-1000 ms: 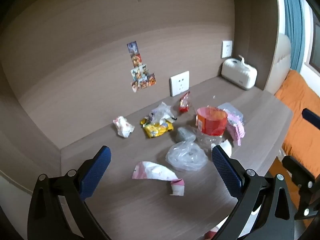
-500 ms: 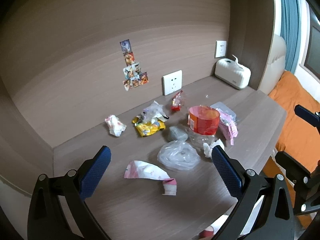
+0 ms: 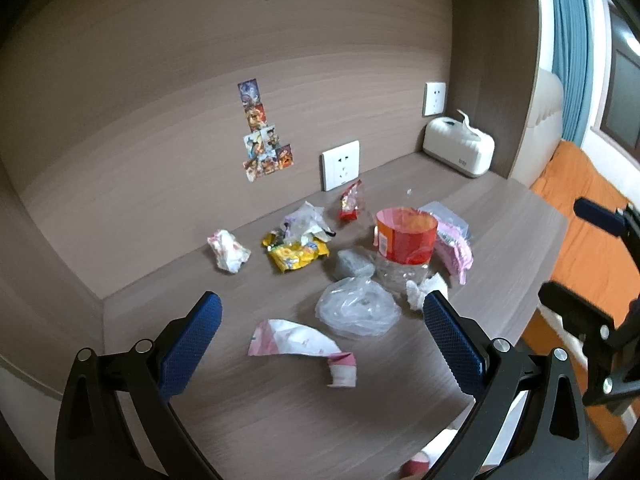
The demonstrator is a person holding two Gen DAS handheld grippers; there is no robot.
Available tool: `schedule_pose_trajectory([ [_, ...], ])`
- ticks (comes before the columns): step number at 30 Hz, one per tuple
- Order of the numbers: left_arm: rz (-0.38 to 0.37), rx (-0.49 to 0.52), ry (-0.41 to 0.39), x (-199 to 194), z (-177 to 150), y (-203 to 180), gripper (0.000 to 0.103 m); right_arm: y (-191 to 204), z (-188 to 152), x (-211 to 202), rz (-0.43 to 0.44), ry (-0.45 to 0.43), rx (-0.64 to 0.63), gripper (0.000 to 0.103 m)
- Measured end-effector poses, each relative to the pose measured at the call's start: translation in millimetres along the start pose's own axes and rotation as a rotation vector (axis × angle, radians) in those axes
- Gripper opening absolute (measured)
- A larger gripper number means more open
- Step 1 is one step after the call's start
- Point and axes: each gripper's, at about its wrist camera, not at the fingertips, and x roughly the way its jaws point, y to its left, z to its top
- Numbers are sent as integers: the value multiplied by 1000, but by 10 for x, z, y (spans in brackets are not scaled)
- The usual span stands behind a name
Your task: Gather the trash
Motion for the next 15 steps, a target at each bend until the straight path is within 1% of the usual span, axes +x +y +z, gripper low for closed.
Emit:
schedule_pose_trajectory([
  [1,1,-8,1,2,-13,14,99,11,-6,13,3,2,-1,99],
  [4,-32,-35,12,18,-56,70,99,39,-11,61,6,12,-4,99],
  [7,-29,-41,26,48,-110,119,99,61,-14,111,15,22,-5,99],
  [11,-28,-52,16,72,-196,225,99,108,-14,159,35,17,-10,99],
  [15,-25,-67,45,192,-282,341,99,188,-10,262,73,34,-12,99],
])
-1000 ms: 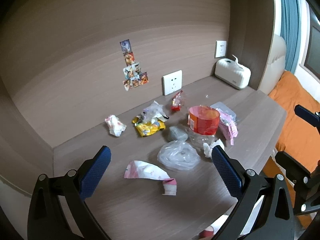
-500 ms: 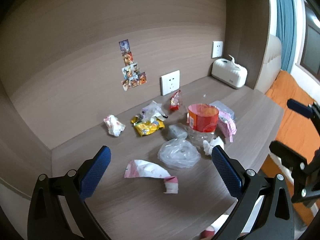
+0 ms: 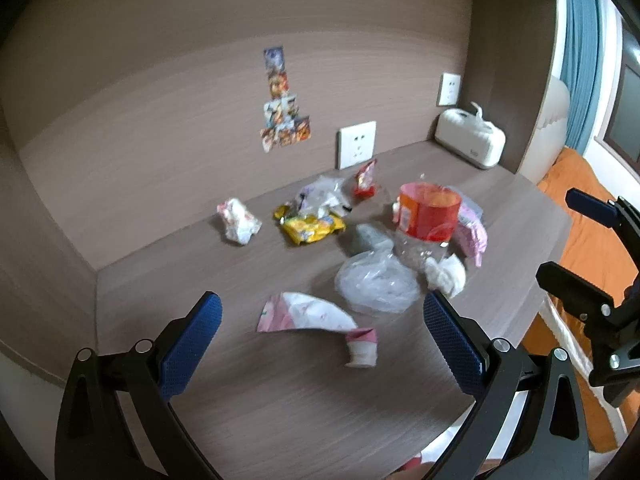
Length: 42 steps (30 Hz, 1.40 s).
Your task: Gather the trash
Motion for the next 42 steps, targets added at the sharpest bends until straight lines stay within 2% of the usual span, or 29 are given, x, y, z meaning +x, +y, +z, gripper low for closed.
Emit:
schedule_pose_trajectory([
  [5,-14,-15,43,163,-104,106,98,128,7,183,40,31,-4,99],
  [9,-89,-66,108,336,-203,196,98,205,-30,377,46,61,-9,99],
  [15,-200,-152,201,619,-369,318,97,301,-142,661,34,112,-36,99],
  [23,-247,-204,260,980,-393,531,96,391,-286,1018,-1,169,-67,99],
  [25,-277,-209,284,1080,-374,526,92,433,-316,1105,-17,173,-90,99],
  [27,-295,-198,317,1194,-373,487,83,458,-345,1170,-41,173,-122,99],
  [33,-388,-218,368,1443,-401,407,78,513,-433,1357,-50,186,-160,99],
  [35,-395,-221,365,1483,-375,423,75,569,-453,1440,-51,188,-186,95],
  [38,-435,-222,361,1547,-294,449,66,650,-474,1560,-56,201,-225,79],
  [40,-451,-227,371,1599,-246,469,65,681,-490,1665,-53,227,-238,66],
  [42,-485,-238,382,1674,-193,492,60,693,-504,1728,-55,238,-237,61],
])
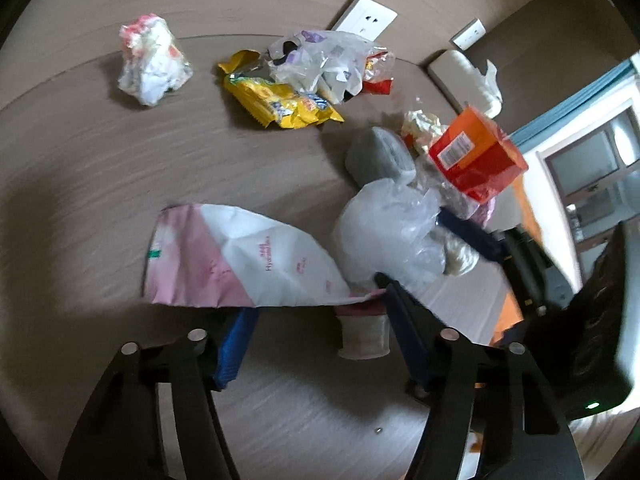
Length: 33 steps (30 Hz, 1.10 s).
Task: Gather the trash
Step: 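Reach the right gripper to the clear plastic bag and close on it, then lift the clear plastic bag off the desk with the right gripper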
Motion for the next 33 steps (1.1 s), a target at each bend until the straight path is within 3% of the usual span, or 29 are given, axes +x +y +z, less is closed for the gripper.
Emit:
schedule_pose_trajectory([
  [2,-20,4,-3,6,58,20,52,0,5,61,15,12,11,52],
  [4,-58,7,-7,5,137,18,37,13,2,122,36,32,16,34],
  [9,-58,85,-24,29,283,-117,15,-22,23,139,54,51,56,26],
  [16,-62,130,12,93,374,-194,17,-58,21,122,60,72,87,24],
  [17,-56,144,18,100,384,-219,20,-67,21,126,61,73,95,24],
  [20,-31,198,55,144,330,-246,43,-61,22,130,56,73,93,24],
  [25,-9,188,83,265,373,-213,49,-61,23,134,48,76,88,24],
  [28,18,253,77,317,367,-287,48,-76,-6,115,40,78,90,23],
  [31,38,314,80,330,295,-352,33,-106,-13,89,43,74,102,22],
  [33,80,360,61,315,263,-437,32,-122,1,30,32,47,107,21],
])
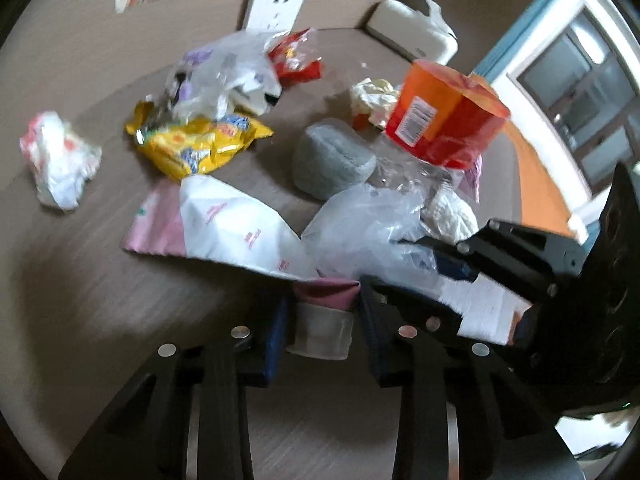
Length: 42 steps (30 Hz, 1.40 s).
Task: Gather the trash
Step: 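Lift the clear plastic bag off the desk with the right gripper, then carry the clear plastic bag with the right gripper toward the floor bin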
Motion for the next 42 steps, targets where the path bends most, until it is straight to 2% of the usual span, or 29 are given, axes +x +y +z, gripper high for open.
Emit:
schedule_pose_trajectory([
  [2,58,33,-5,-48,-37,-18,32,-19,45,-92,3,-28,13,21],
  [6,62,-19,-21,-193,-27,107,31,-82,127,-280,11,-67,45,21],
  [10,67,-16,-99,-585,5,-26,31,-169,224,-645,19,-145,80,21],
  [13,62,14,-133,-804,55,-232,31,-233,241,-896,30,-185,114,21],
  [18,42,115,-155,-953,98,-744,31,-439,116,-1253,1,-219,177,21],
  [29,-69,325,-129,-657,127,-2039,31,-1256,-842,-2075,-173,-195,374,21],
  [33,-122,399,-100,-400,141,-2585,31,-1493,-1234,-2312,-236,-173,437,21],
  [42,-190,545,-8,325,143,-3555,31,-1940,-2159,-2679,-343,-94,582,21],
])
